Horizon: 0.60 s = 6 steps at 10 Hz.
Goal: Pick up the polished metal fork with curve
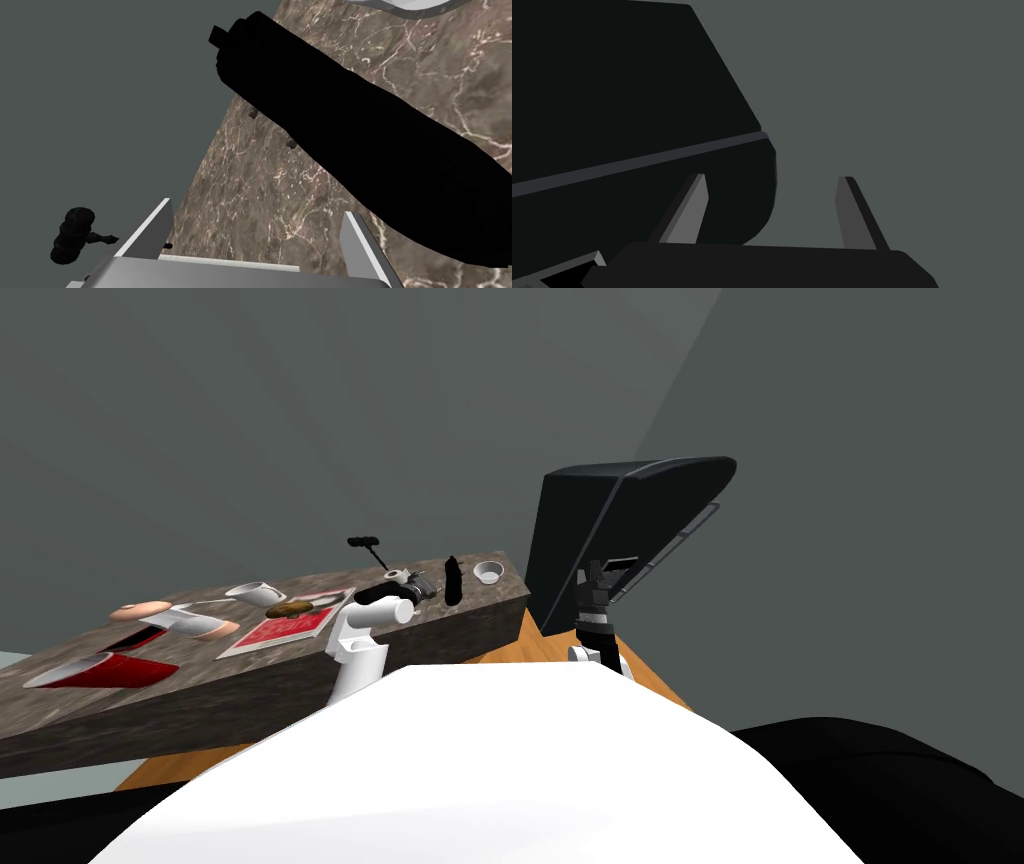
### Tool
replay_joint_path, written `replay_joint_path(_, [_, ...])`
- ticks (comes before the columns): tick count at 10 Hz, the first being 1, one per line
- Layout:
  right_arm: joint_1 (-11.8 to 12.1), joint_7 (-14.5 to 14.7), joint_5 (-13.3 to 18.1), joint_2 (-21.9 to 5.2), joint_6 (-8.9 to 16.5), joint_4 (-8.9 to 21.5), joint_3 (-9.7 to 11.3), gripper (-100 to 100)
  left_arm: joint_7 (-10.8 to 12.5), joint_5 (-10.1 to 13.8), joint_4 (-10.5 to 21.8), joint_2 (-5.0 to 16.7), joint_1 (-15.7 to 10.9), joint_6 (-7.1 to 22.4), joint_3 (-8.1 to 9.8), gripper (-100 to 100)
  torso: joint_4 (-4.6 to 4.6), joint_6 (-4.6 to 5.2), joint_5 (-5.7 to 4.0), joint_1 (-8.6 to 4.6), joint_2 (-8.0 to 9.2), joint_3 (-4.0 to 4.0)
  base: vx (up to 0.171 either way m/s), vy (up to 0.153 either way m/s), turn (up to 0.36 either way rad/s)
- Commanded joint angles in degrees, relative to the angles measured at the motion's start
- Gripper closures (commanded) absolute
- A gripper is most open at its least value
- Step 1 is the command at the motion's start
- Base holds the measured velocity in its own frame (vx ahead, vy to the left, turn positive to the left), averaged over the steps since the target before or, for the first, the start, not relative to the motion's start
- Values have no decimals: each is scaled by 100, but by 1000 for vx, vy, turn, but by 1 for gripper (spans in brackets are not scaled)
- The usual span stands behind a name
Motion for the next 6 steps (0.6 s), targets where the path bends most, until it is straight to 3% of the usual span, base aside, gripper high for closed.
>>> replay_joint_path(1, [0, 0, 0, 0, 0, 0, 0, 0, 46, 20, 16, 23, -39, 286, -2, -100, 0, 0, 0, 0, 0, 0, 1, 24, -69])
replay_joint_path(6, [0, 0, 0, 0, 0, 0, 0, 0, 181, 107, 163, 141, -205, 1011, -25, -100, 0, -2, 0, -1, 0, 0, 3, 21, -38])
